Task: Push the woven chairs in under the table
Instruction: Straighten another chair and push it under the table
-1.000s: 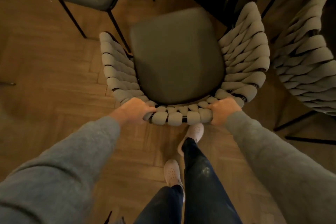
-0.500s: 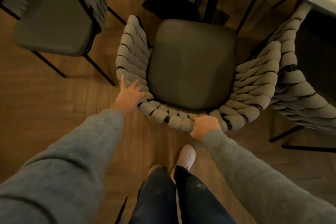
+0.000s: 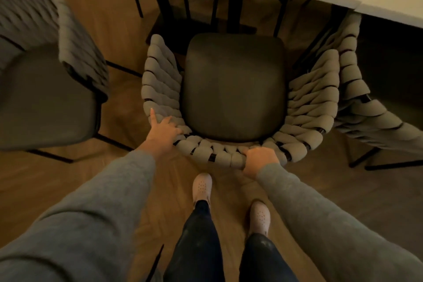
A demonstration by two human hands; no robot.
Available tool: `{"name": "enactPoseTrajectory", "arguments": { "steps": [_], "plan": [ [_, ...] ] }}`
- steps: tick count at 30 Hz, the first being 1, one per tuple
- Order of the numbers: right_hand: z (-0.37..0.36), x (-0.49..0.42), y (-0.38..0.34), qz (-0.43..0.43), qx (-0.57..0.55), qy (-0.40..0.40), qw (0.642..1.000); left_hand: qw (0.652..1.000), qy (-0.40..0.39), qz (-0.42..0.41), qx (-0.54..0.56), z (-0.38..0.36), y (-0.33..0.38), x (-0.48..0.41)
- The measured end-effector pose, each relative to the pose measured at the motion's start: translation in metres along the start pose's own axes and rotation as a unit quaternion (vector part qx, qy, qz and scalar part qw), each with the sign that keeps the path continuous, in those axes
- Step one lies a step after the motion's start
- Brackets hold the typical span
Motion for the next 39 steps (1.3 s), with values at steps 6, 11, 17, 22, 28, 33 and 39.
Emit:
{"name": "enactPoseTrajectory", "arguments": {
  "steps": [6,11,17,22,28,33,39],
  "plan": [
    [0.032,-0.017,-0.014,-0.035,0.031,0.013,0.999,0.983,0.084,-0.159,0.032,0.012,0.020,-0.021],
    [0.040,-0.033,-0.003,0.018,-0.035,-0.010,0.999,0.974,0.117,-0.185,0.058,0.023,0.017,-0.041],
    [0.039,-0.039,0.047,0.018,0.066,-0.010,0.998,0.963,0.095,-0.249,0.029,0.042,0.011,-0.041],
    [0.041,-0.048,0.025,-0.010,0.011,0.040,0.999,0.961,0.076,-0.265,-0.014,0.056,-0.015,-0.050],
    [0.060,-0.070,0.002,-0.028,-0.067,0.064,0.995,0.964,0.061,-0.248,-0.075,0.086,-0.058,-0.070],
    [0.081,-0.095,-0.003,-0.026,-0.090,0.083,0.992,0.961,0.061,-0.256,-0.085,0.109,-0.083,-0.097],
    [0.111,-0.118,-0.002,-0.017,-0.112,0.100,0.989,0.956,0.073,-0.256,-0.122,0.136,-0.105,-0.126]
  ]
}}
Point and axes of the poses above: each hand's wrist, its own x-axis away from the middle knuckle, its own z-axis out of the back of the hand, y = z × x, the point moved 2 cm from there along -x, towards the middle knuckle, and after that the axes turned 11 degrees about -z, right-handed, at the moved point
